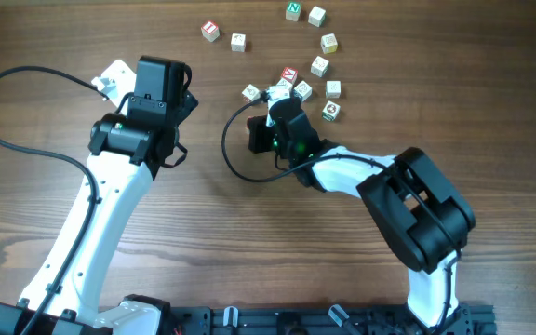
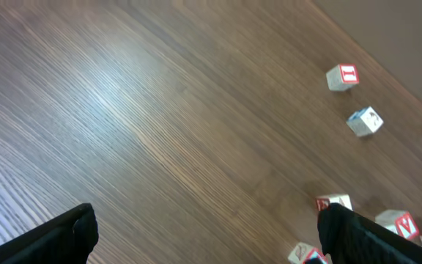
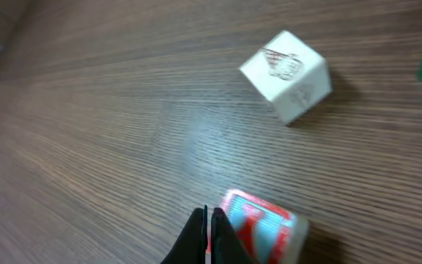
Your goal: Form a circle
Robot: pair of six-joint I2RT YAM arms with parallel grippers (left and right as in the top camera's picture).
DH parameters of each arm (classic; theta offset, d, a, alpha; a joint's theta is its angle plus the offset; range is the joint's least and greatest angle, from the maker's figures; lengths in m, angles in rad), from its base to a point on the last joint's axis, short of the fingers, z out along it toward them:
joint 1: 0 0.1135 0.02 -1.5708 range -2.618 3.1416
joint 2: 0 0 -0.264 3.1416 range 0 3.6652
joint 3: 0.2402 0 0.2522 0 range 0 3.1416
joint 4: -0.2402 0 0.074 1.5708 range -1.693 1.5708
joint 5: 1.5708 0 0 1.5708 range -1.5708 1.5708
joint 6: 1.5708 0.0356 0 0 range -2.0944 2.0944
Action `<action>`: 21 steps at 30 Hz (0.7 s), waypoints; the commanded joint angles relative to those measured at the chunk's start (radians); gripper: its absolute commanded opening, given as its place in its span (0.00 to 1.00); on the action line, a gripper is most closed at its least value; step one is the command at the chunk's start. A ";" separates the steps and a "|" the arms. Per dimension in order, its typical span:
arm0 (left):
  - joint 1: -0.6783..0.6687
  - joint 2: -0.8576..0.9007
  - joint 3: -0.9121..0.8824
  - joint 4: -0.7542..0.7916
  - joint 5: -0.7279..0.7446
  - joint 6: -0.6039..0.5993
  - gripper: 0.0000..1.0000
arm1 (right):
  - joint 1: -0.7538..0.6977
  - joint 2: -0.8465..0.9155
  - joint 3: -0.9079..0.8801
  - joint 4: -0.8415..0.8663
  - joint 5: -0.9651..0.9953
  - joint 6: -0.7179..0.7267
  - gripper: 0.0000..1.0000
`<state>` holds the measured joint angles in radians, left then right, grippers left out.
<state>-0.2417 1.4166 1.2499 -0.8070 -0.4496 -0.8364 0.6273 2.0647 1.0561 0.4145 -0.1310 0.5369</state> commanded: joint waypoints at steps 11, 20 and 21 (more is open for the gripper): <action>0.037 0.007 0.003 -0.001 -0.018 -0.010 1.00 | 0.041 0.021 0.043 -0.066 0.113 -0.014 0.05; 0.037 0.028 0.003 0.001 -0.012 -0.010 1.00 | 0.041 0.020 0.043 -0.120 0.108 -0.012 0.05; 0.037 0.039 0.003 0.001 -0.012 -0.010 1.00 | 0.041 0.019 0.043 -0.123 0.108 -0.012 0.05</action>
<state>-0.2100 1.4193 1.2499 -0.8070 -0.4664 -0.8364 0.6689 2.0647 1.0801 0.2977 -0.0437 0.5327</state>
